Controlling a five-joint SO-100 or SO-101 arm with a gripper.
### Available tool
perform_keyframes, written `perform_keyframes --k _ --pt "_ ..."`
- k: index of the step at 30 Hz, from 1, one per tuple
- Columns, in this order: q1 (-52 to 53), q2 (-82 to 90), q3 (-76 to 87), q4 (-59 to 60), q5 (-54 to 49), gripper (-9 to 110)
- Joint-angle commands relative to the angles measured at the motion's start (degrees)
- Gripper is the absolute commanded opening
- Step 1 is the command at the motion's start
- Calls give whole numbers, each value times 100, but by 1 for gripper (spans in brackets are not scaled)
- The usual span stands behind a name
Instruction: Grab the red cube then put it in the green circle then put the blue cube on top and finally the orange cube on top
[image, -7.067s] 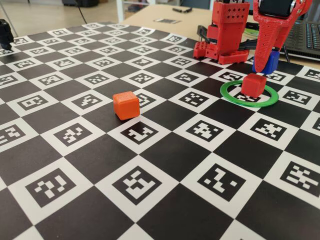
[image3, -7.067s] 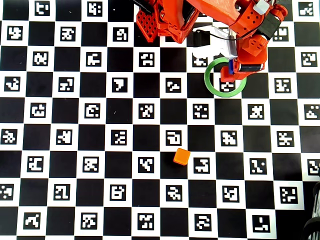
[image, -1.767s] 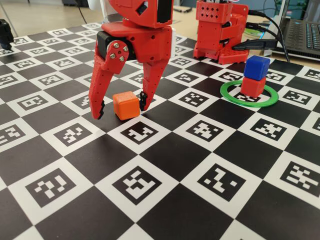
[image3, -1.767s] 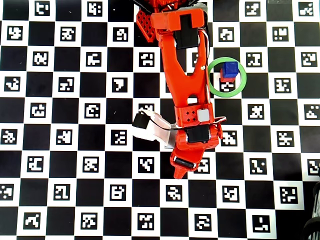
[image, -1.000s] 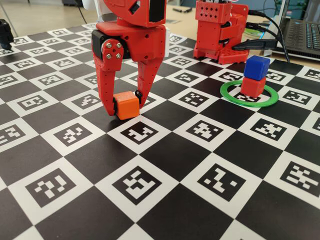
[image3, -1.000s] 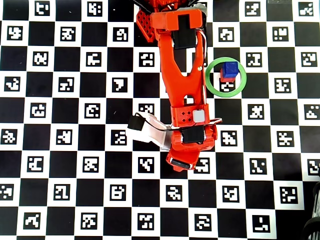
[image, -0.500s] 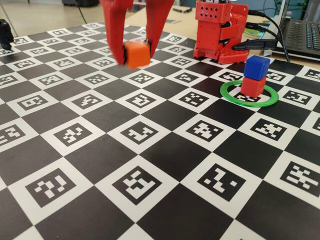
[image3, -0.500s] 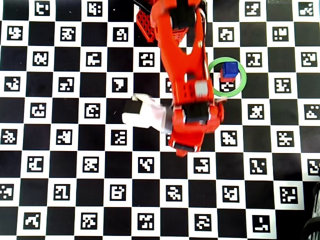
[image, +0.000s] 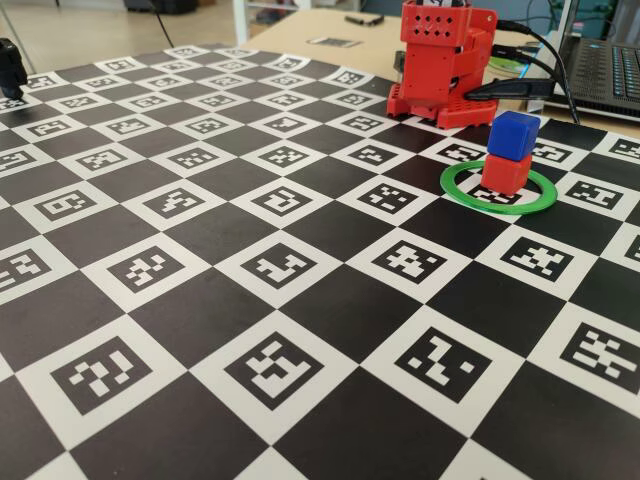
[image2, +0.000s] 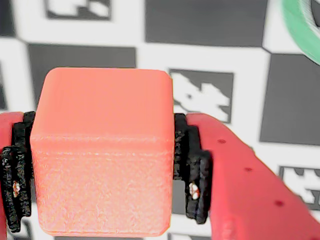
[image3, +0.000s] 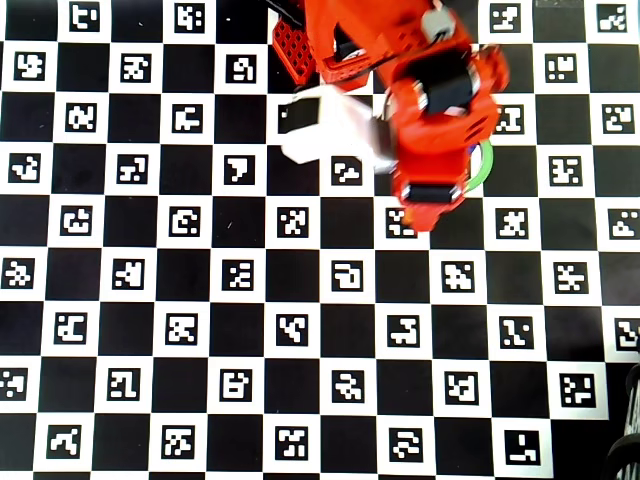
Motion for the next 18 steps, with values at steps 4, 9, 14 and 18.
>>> perform_keyframes --k 4,9,14,18 --pt "-1538 686 466 229 1107 3" --pt "-2206 589 809 185 1503 3" --pt "-2162 598 1617 -264 1652 3" --pt "-1986 642 2101 -589 1635 3"
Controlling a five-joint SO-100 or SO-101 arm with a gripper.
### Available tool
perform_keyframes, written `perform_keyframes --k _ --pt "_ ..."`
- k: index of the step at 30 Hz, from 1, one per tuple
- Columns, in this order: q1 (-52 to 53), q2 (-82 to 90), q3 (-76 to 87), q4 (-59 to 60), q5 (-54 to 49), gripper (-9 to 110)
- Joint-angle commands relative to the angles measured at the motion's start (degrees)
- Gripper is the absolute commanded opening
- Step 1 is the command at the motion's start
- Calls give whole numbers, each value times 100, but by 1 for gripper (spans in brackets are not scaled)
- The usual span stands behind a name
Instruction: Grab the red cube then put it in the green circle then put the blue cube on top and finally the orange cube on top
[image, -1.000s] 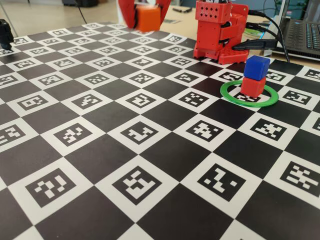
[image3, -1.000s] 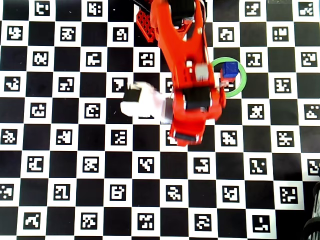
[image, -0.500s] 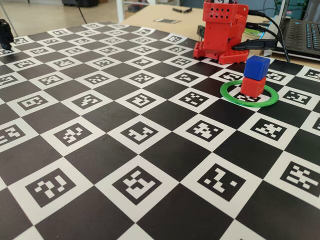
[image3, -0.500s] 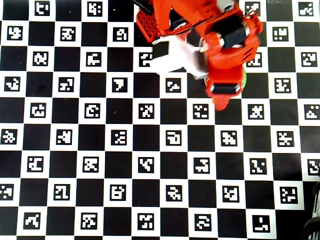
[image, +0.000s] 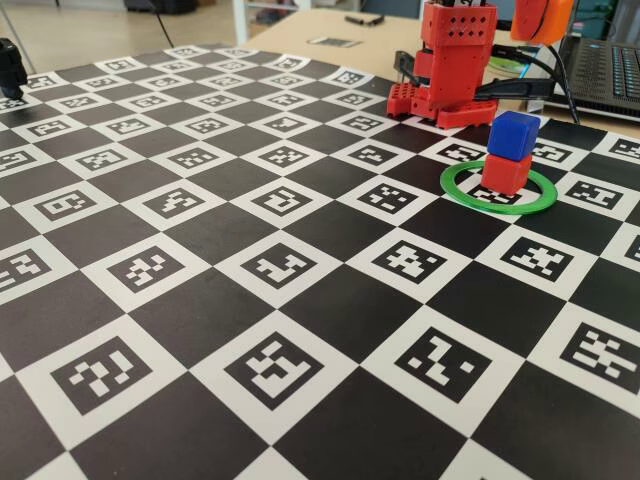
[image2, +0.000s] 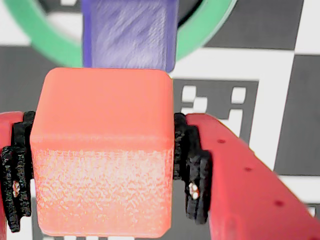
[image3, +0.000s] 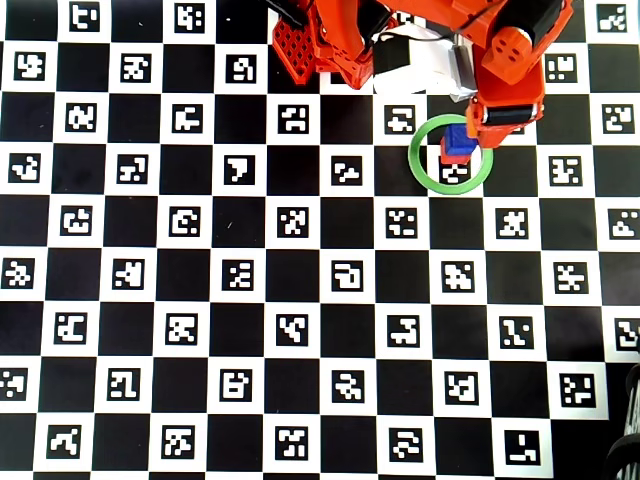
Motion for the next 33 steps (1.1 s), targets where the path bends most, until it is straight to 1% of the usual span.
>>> perform_keyframes --k 1,11,18,25,33 --pt "141 325 158 -220 9 3" --pt "70 976 1011 -976 -44 1" --pt "18 1028 1248 -1178 -35 1" --pt "18 1239 1837 -1696 -88 1" --pt "9 1266 1951 -1811 -114 1"
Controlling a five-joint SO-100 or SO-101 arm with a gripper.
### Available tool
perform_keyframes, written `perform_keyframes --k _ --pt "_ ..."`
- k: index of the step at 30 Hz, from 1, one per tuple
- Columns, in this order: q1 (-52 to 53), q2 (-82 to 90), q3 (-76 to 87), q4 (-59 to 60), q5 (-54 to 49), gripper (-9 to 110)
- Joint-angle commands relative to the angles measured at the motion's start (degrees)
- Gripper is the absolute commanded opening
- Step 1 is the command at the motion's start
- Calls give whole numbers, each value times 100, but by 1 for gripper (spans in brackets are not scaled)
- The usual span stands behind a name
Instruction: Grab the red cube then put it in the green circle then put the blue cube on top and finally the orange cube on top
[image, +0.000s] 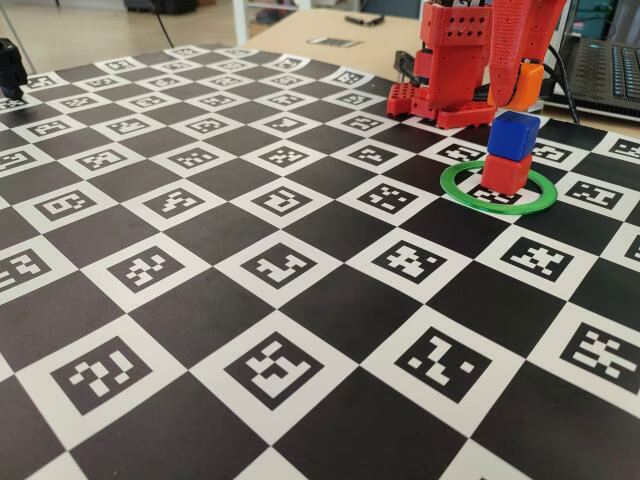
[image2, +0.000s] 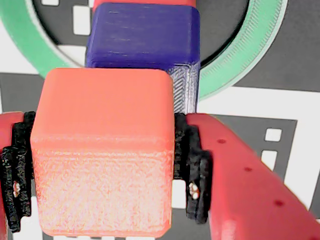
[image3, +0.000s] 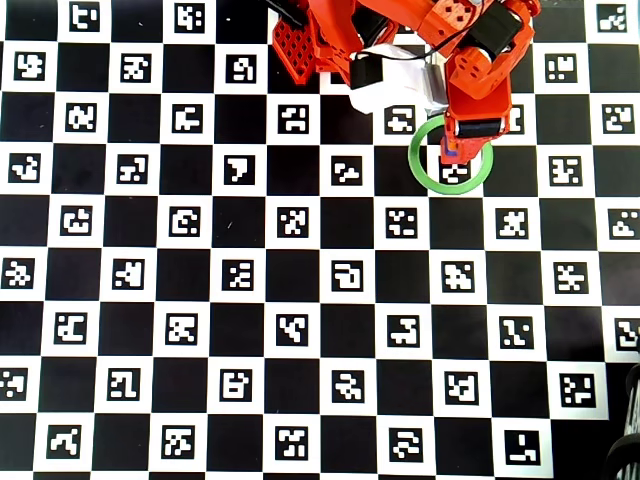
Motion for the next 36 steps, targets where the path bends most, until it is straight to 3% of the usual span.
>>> perform_keyframes --k 1,29,36 --pt "-62 246 -62 -62 -35 1" --pt "-246 -229 -18 -97 -53 2" --pt "-246 -290 -62 -79 -44 9"
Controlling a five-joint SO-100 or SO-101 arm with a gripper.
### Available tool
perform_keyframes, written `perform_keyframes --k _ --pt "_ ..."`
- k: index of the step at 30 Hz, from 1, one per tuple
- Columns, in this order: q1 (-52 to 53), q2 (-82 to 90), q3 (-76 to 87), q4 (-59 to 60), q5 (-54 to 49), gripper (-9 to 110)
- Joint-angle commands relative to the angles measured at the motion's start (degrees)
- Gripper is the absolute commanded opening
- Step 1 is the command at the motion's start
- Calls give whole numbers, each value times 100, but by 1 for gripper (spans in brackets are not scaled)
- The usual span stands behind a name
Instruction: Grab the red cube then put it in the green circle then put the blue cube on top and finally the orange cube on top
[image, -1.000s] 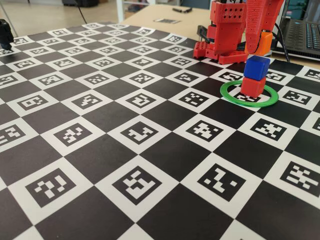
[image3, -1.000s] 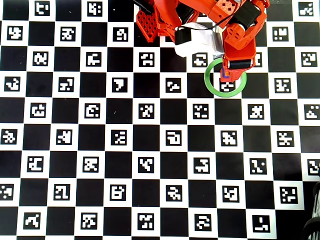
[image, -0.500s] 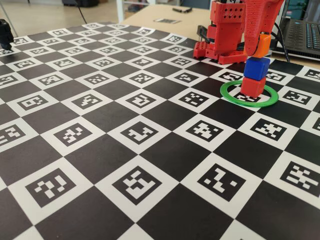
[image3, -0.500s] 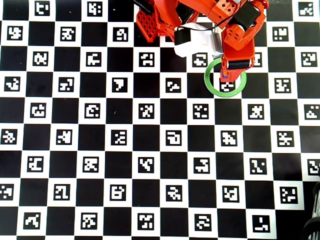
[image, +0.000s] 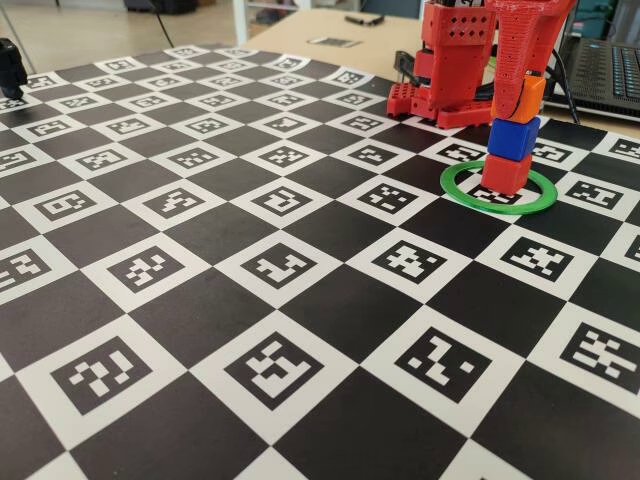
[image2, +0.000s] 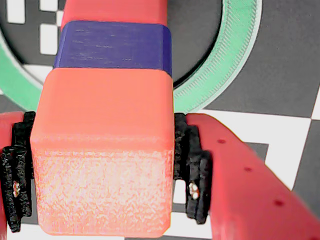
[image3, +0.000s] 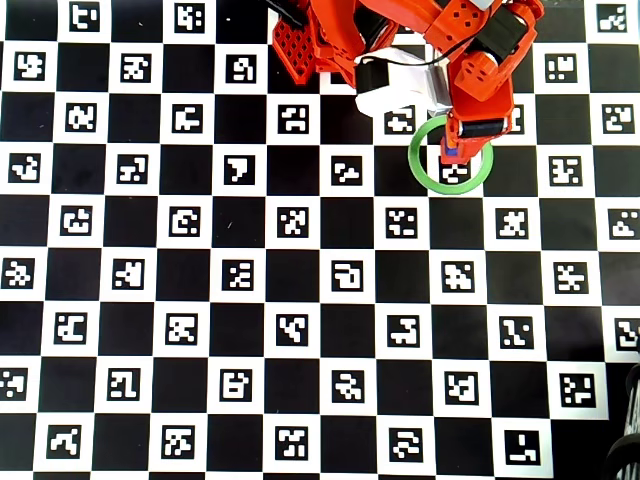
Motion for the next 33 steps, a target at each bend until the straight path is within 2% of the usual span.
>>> perform_keyframes --k 1,4,8,17,23,27,33 --pt "-62 -18 -185 18 -35 11" --pt "-70 -18 -220 79 26 20" --pt "-88 -18 -501 352 193 41" --pt "-35 -53 -1749 1389 220 56" --pt "967 141 -2417 1714 -756 55" --pt "1890 343 -2628 1661 -2479 51" --pt "3683 325 -2716 1248 -4324 43"
